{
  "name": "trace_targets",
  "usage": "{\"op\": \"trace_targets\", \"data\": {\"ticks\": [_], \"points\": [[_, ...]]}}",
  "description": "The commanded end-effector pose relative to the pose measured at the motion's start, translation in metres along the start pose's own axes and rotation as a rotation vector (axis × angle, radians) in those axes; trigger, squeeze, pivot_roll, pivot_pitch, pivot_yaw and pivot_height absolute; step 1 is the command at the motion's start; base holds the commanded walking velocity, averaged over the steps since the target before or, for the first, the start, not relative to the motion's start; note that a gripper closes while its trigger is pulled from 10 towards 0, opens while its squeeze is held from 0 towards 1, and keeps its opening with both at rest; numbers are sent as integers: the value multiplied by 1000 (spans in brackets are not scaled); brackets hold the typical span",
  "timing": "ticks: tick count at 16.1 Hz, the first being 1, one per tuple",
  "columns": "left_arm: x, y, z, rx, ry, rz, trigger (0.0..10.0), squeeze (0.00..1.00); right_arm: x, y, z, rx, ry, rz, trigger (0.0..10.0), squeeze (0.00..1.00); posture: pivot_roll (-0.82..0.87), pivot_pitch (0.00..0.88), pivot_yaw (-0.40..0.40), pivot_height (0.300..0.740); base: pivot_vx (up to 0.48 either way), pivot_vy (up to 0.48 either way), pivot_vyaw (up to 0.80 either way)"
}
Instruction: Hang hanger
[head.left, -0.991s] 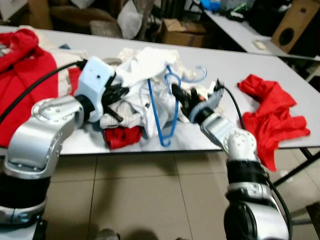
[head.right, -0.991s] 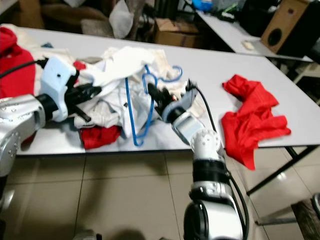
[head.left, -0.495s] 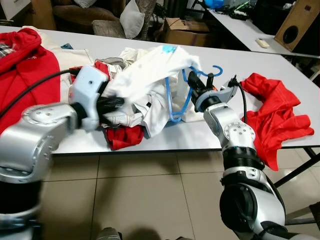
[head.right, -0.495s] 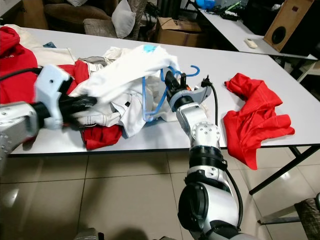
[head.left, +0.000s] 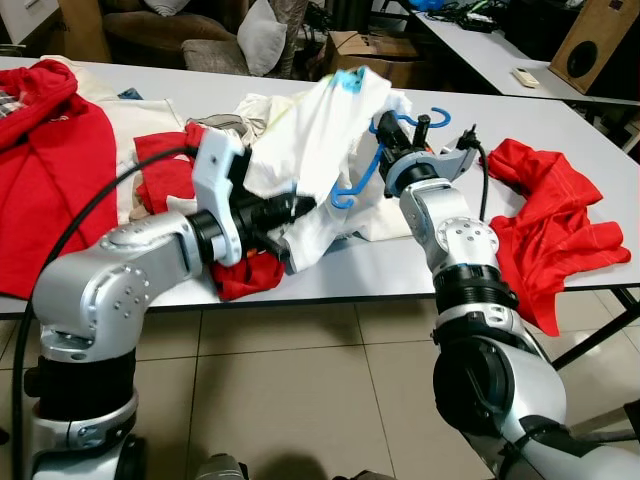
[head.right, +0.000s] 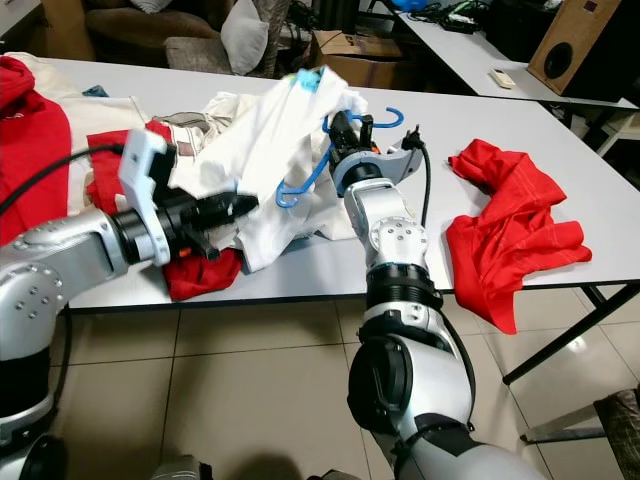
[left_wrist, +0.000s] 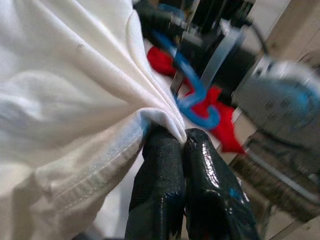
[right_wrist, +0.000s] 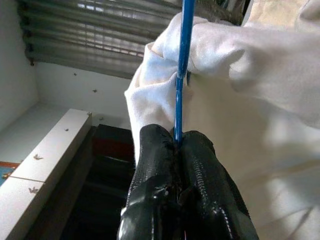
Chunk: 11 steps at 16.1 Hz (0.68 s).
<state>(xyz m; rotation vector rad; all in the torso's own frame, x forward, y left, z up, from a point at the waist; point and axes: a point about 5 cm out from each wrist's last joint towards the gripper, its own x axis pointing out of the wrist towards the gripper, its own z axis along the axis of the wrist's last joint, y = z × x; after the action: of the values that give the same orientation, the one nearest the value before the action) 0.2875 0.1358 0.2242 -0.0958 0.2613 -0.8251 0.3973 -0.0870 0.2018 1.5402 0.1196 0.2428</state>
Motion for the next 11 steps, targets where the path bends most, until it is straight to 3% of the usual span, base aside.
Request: {"op": "trace_targets", "data": {"ticks": [1,2,3,7,9,11], "points": [[3,-4,-3,33,23,-14,0,0,5,16,-9,65,-24,50,10000,0,56,0,-105,740,0,0,0],[2,5,-6,87,35,59,0,0,5,19,-11,74,-11,66,10000,0,54,0,-107,740,0,0,0],[0,6,-5,89,19,57,0,0,5,19,-10,73,-15,64,10000,0,51,0,-105,740,0,0,0],[0,-9,6,50,-80,-44,0,0,6,15,-8,34,-18,47,10000,0,54,0,-118,740,0,0,0],[5,-24,3,61,-66,-126,0,0,9,16,-9,32,-16,40,10000,0,54,0,-126,740,0,0,0],[7,-26,1,73,-55,-132,0,0,10,18,-10,32,-11,43,10000,0,54,0,-128,740,0,0,0]]}}
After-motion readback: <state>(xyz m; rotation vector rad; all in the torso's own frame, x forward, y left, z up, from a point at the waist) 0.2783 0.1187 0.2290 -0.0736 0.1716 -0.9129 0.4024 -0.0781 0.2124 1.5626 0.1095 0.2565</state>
